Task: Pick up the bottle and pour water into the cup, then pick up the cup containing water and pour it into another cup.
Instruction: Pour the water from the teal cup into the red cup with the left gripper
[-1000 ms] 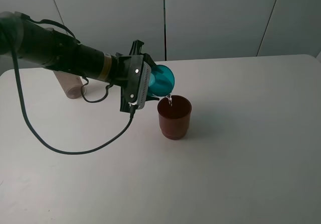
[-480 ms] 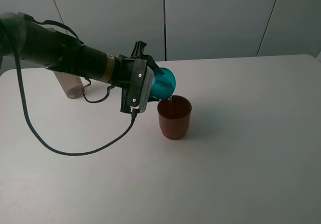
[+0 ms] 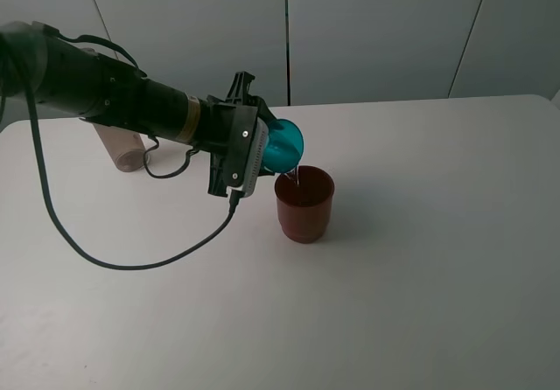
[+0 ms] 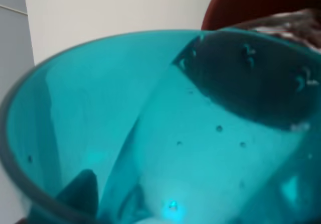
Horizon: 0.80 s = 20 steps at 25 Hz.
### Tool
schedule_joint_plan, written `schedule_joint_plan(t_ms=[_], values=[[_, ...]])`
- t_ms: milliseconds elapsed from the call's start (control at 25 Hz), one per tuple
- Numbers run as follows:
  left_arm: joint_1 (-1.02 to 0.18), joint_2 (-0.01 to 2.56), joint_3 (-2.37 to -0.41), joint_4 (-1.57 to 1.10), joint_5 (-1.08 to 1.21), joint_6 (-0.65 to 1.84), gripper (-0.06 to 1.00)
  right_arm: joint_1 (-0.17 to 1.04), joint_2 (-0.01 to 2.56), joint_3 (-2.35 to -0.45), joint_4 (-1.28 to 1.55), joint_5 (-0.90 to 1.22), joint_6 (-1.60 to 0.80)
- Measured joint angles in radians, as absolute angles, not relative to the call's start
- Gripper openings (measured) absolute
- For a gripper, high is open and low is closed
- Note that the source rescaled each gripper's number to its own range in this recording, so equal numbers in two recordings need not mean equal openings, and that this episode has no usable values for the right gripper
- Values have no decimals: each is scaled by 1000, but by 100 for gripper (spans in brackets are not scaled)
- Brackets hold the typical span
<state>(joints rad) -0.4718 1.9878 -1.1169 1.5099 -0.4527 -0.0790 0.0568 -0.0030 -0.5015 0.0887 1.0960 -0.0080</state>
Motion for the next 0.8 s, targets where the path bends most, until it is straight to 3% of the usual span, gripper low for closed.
schedule_joint_plan(t_ms=[800], values=[[-472, 1988, -1117, 1507, -430, -25, 4, 57, -3, -501, 89, 1096, -8]])
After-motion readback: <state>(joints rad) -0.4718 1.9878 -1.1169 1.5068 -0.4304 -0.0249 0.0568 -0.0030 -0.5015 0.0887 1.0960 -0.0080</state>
